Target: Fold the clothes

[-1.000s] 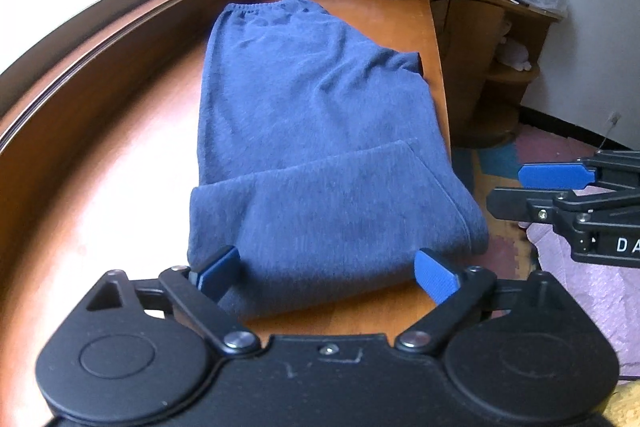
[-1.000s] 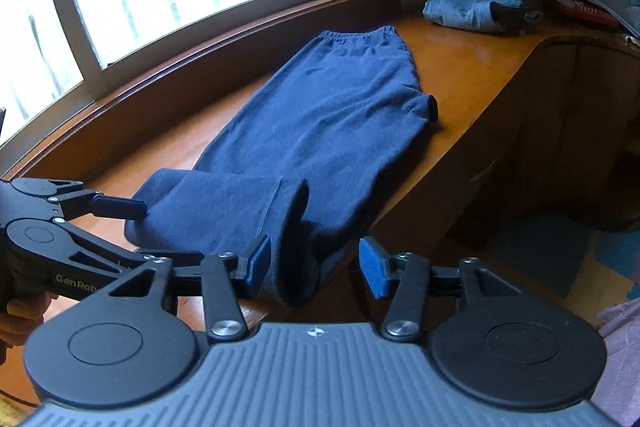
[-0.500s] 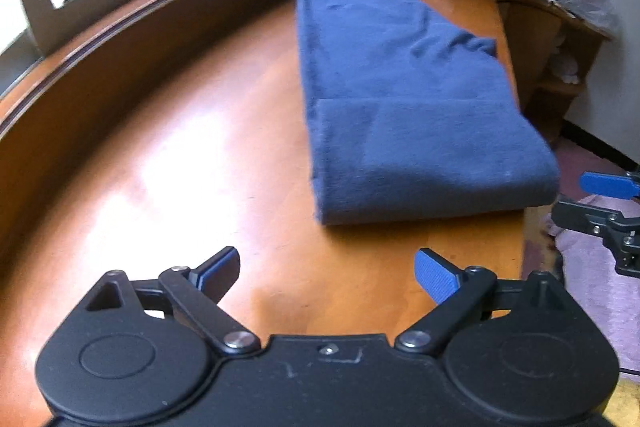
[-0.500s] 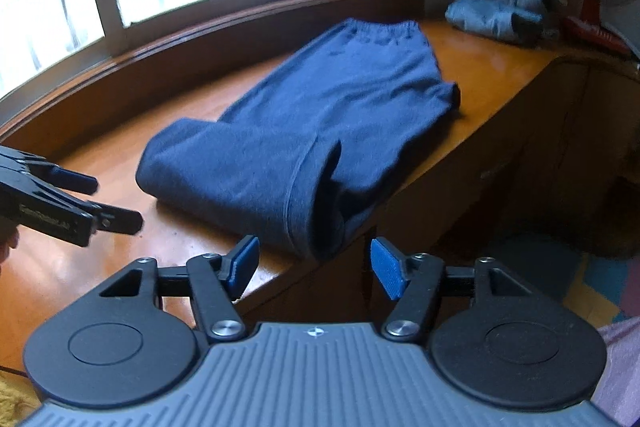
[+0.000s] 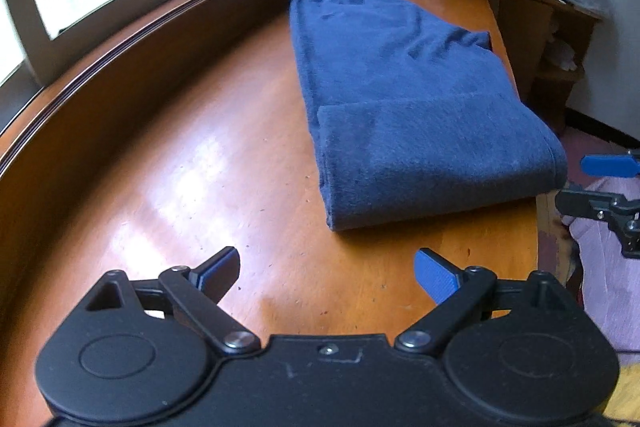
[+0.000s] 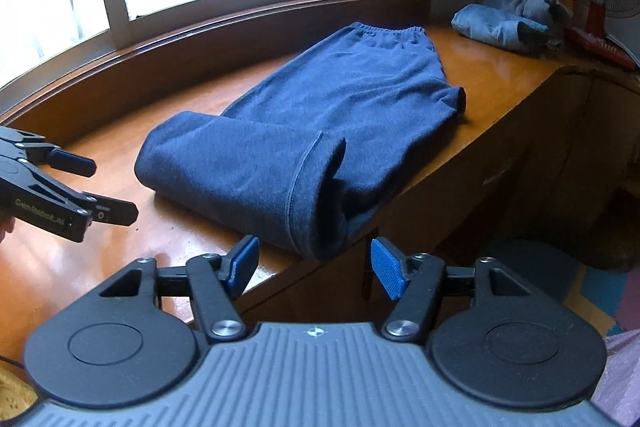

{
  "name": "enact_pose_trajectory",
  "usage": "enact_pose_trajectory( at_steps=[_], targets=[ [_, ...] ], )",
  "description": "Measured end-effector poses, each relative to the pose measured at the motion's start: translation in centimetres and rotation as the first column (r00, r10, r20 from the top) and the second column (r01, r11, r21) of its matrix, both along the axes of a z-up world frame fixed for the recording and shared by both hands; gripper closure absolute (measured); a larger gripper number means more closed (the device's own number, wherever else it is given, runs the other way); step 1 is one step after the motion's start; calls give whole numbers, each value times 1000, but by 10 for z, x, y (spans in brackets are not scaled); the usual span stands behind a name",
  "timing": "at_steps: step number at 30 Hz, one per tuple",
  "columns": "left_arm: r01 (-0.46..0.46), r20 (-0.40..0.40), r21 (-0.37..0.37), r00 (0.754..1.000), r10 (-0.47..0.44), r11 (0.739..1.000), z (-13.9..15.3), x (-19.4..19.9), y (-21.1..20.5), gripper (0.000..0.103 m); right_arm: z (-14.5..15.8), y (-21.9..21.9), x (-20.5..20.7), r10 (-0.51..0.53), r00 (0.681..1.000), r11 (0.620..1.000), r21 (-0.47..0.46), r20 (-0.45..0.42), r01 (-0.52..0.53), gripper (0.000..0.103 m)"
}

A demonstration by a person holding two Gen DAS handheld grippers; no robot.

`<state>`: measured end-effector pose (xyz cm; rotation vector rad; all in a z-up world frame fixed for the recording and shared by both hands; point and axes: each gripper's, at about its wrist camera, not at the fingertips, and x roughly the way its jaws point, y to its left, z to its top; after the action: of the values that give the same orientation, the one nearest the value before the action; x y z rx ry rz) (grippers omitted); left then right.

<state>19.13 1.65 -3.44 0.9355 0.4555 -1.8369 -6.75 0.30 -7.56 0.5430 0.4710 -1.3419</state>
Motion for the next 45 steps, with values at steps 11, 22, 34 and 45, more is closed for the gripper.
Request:
enact_pose_trajectory(
  at_steps=[11,22,34,45],
  targets=[
    [124,15,-25,992,-123,992,-12,-7,-5,9,-4,3,8,11,1000,999,-41,-15,-11,35],
    [192,71,-64,980,-187,979,-22,-26,-15,11,-11,-3,24,68,990,993,-89,-127,-79,35],
    [267,5,-33,964,-267,963,-3,-28,-12,52,-7,-6,27,143,983,988,-42,-119,-149,69],
    [234,-51,2,971,-234,972,50,-23,10,49,39,21,-12,194,965,978,44,178,-205,72]
  ],
)
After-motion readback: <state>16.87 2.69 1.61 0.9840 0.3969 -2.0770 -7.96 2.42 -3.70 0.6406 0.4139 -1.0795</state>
